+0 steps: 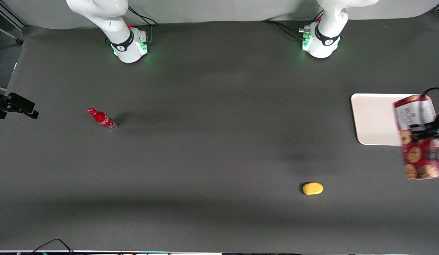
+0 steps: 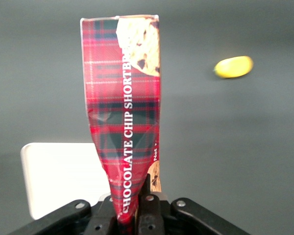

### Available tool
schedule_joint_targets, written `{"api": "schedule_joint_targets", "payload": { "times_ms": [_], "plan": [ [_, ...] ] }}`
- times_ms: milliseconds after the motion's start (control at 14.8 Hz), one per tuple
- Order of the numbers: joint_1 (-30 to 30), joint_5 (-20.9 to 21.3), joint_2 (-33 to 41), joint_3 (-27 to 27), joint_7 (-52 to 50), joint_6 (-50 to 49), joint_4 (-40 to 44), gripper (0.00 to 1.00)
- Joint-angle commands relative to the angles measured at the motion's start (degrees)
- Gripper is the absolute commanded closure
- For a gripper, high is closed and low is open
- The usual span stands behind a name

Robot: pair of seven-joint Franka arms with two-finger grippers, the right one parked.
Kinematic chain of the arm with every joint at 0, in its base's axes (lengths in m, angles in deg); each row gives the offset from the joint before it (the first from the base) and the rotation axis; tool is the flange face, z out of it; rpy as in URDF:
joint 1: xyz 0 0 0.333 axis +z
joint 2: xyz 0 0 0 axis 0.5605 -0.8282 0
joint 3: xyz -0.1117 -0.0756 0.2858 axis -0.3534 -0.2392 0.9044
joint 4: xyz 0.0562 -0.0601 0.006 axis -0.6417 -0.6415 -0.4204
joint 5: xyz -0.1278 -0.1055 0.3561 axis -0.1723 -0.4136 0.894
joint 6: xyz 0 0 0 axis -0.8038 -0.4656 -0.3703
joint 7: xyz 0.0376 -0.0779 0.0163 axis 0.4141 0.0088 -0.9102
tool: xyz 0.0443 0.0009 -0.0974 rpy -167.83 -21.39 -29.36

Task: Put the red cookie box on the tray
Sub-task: 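Lift the held cookie box and carry it over the white tray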

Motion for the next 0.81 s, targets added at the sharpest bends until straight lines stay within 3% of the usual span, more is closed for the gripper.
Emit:
{"api": "schedule_joint_targets", "payload": {
  "times_ms": [0, 135, 406, 744],
  "plan": [
    [0.7, -4.6, 1.5, 12.0, 13.1, -1.7, -2.0, 1.00],
    [2.2, -4.7, 1.6, 17.3, 20.3, -1.3, -3.7, 1.00],
    [7.8, -4.7, 1.9, 20.8, 31.3, 6.2, -12.0, 1.00],
    [13.4, -13.6, 1.7, 25.2, 48.0, 26.6, -28.7, 1.00]
  ]
}}
